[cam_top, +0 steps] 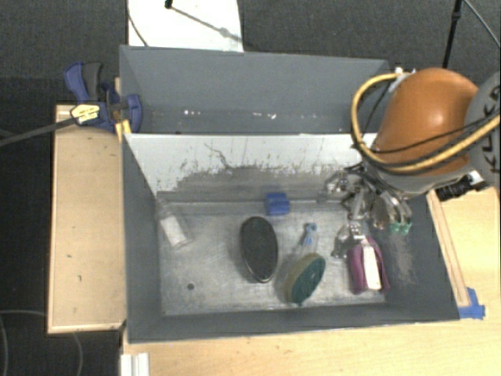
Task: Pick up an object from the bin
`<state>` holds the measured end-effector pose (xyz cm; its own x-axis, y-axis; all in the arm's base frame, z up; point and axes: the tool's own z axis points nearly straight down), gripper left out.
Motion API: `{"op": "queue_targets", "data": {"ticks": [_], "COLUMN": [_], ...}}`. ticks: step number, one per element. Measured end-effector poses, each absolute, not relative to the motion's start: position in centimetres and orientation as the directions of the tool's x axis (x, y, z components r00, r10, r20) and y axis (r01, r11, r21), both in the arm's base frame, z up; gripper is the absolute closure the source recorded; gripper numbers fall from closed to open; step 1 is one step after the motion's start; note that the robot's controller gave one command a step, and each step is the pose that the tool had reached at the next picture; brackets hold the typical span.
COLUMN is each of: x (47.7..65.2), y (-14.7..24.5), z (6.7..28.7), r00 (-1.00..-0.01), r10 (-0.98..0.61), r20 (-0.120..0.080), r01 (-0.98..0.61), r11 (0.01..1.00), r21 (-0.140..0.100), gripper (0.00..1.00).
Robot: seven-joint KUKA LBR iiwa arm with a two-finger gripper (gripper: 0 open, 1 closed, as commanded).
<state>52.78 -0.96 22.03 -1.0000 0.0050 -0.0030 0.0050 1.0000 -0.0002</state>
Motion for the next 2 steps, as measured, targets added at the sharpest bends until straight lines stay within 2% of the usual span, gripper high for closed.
{"op": "queue_targets", "data": {"ticks": [1, 2], "x": [52.6, 55.0], "y": [8.9, 16.3], "z": [7.0, 14.7], "r00": [-0.993, -0.924], "r10": [-0.118, -0.382], "r20": [-0.008, -0.008], "r01": [-0.118, -0.382], "r11": [0.993, 0.924], "r21": [0.001, 0.001], "gripper": [0.0, 0.0]}}
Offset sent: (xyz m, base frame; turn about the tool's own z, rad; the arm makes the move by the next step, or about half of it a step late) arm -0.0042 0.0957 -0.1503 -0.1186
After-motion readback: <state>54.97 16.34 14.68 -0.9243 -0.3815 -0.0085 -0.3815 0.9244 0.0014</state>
